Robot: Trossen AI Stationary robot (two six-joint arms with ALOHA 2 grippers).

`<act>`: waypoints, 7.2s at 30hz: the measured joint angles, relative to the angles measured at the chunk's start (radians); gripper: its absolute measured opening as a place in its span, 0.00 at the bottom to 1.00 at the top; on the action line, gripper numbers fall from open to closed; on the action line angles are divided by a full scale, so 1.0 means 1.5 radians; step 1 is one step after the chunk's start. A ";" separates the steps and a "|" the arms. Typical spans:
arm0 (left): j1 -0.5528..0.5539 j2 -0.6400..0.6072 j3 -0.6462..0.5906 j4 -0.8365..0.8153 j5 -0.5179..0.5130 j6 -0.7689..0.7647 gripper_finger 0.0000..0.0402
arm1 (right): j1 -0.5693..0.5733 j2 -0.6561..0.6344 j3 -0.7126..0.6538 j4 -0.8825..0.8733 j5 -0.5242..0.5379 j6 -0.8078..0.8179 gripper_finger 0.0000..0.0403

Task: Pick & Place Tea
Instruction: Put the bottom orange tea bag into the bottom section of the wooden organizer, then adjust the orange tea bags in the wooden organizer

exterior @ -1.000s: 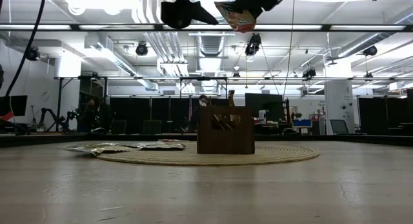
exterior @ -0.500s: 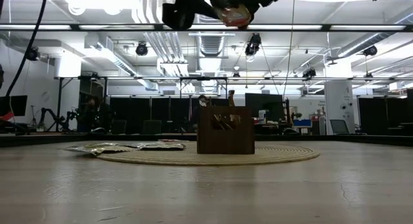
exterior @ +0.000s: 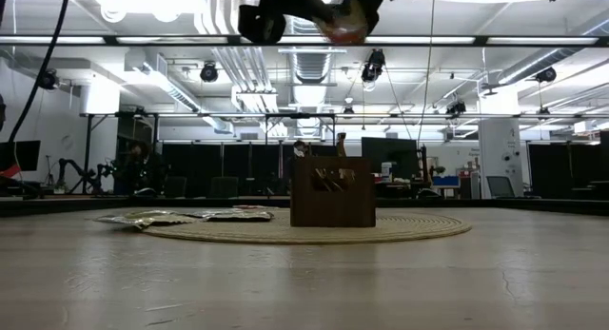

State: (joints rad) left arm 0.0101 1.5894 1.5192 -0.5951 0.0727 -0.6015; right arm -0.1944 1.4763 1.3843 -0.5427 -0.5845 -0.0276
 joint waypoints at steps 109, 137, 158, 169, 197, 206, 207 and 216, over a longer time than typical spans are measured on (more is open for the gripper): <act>-0.150 0.293 0.122 -0.164 -0.329 -0.705 0.00 | 0.003 -0.249 0.017 -0.244 0.205 -0.008 0.17; -0.140 0.252 0.134 -0.143 -0.320 -0.627 0.38 | 0.003 -0.249 0.016 -0.242 0.205 -0.025 0.15; -0.128 0.223 0.130 -0.288 -0.325 -0.585 0.38 | 0.003 -0.249 -0.030 -0.240 0.206 -0.020 0.15; -0.128 0.185 0.066 -0.299 -0.325 -0.572 0.38 | 0.003 -0.237 -0.093 -0.229 0.204 -0.001 0.14; -0.117 0.040 -0.287 0.116 -0.211 -0.383 0.05 | 0.005 -0.192 -0.109 -0.198 0.194 0.039 0.12; -0.099 0.041 -0.287 0.144 -0.193 -0.357 0.00 | 0.004 -0.192 -0.109 -0.187 0.196 0.052 0.12; -0.099 0.041 -0.288 0.146 -0.192 -0.357 0.00 | 0.004 -0.192 -0.109 -0.187 0.196 0.052 0.12; -0.094 0.042 -0.290 0.150 -0.180 -0.364 0.00 | 0.005 -0.192 -0.109 -0.185 0.198 0.049 0.12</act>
State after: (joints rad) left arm -0.1302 1.6520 1.0838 -0.3695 -0.1974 -1.1473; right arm -0.1875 1.1877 1.2205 -0.8205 -0.2882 0.0452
